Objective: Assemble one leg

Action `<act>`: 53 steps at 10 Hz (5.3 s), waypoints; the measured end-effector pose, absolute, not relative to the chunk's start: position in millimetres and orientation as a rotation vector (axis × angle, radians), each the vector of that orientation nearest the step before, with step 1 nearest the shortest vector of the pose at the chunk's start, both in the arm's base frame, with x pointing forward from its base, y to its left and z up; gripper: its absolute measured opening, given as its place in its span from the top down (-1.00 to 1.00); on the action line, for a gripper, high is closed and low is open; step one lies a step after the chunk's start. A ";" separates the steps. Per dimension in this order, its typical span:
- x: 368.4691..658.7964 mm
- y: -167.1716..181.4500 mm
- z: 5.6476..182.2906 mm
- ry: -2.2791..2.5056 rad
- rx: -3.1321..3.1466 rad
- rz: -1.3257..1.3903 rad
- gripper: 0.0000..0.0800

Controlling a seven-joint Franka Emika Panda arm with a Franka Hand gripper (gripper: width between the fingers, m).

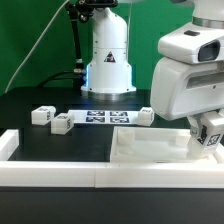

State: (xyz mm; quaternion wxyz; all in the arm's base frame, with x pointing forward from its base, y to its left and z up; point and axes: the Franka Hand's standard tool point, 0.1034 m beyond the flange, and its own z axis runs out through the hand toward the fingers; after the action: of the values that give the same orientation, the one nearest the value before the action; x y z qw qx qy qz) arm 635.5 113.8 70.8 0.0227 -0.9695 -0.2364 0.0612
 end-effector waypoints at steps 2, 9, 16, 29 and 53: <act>635.5 113.9 70.8 -0.728 -3.003 0.189 0.27; 623.9 110.6 71.0 0.020 -3.063 -0.086 0.27; 616.4 118.3 68.5 0.948 -2.849 -0.083 0.27; 617.8 117.9 71.4 0.329 -3.024 -0.030 -0.62; 618.0 123.6 71.2 1.763 -2.505 -0.032 0.27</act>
Offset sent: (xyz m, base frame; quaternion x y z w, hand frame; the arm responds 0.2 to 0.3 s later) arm 0.0000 0.0000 0.0000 0.0000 0.0000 0.0000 1.0000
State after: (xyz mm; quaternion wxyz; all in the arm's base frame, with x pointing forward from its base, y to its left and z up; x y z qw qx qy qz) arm 618.0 123.6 71.2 0.0393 -0.8171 0.5750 -0.0103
